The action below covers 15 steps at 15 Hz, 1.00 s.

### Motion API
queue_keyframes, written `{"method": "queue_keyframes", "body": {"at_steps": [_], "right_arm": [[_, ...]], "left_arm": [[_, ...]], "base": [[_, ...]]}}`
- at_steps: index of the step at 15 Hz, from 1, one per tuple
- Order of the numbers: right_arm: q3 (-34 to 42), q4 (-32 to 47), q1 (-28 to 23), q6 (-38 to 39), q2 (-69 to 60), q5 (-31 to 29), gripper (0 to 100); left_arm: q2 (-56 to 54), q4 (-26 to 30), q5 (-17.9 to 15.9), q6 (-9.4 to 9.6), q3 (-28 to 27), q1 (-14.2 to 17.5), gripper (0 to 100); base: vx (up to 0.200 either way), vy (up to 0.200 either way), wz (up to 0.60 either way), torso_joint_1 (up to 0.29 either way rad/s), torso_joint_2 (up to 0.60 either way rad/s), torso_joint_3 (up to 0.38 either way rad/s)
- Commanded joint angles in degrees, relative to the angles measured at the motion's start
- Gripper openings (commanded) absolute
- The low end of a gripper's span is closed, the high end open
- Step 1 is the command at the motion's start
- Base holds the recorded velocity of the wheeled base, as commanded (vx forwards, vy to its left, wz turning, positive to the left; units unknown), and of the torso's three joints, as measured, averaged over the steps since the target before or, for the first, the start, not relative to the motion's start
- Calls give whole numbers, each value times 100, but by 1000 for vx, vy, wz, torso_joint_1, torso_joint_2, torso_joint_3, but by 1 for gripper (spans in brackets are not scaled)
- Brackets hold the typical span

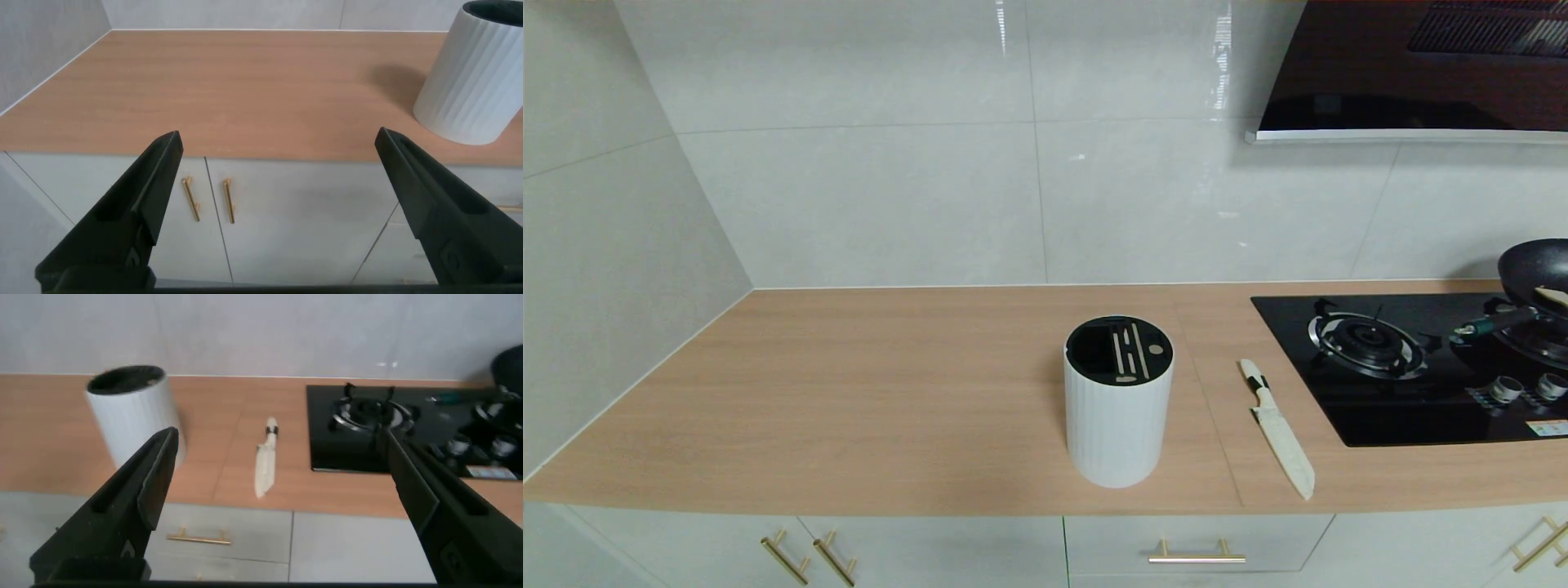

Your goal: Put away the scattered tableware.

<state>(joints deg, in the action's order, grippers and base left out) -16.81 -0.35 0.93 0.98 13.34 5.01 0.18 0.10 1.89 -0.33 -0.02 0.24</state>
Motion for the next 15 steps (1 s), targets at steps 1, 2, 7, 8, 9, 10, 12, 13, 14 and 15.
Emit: {"method": "queue_keyframes", "body": {"at_steps": [1, 2, 7, 8, 9, 10, 12, 13, 14, 15], "right_arm": [[-1395, 0, 39, -10, 2832, 158, 100], [-1668, 0, 110, -10, 3474, 158, 100], [-2450, -1002, 575, -10, 6638, 61, 100], [-2520, -1318, 619, -27, 7130, -79, 100], [-2582, -1599, 672, -89, 7526, -237, 100], [-2661, -2030, 707, -133, 8044, -378, 100], [-2713, -2513, 734, -141, 8651, -404, 100], [-2784, -2628, 734, -150, 8897, -404, 100], [-2889, -2672, 734, -150, 9160, -413, 100], [-3065, -2672, 734, -159, 9442, -413, 100]], "left_arm": [[-1, -1, 4, -2, 2, 2, 100], [-1, -1, 4, -2, 2, 2, 100], [-1, -1, 4, -2, 2, 2, 100], [-1, -1, 4, -2, 2, 2, 100], [-1, -1, 4, -2, 2, 2, 100], [-1, -1, 4, -2, 2, 2, 100], [-1, -1, 4, -2, 2, 2, 100], [-1, -1, 4, -2, 2, 2, 100], [-1, -1, 4, -2, 2, 2, 100], [-1, -1, 4, -2, 2, 2, 100]], "base": [[0, 0, 0, 0, 0, 0], [0, 0, 0, 0, 0, 0], [0, 0, 0, 0, 0, 0], [0, 0, 0, 0, 0, 0], [0, 0, 0, 0, 0, 0], [0, 0, 0, 0, 0, 0], [0, 0, 0, 0, 0, 0], [0, 0, 0, 0, 0, 0], [0, 0, 0, 0, 0, 0], [0, 0, 0, 0, 0, 0]]}}
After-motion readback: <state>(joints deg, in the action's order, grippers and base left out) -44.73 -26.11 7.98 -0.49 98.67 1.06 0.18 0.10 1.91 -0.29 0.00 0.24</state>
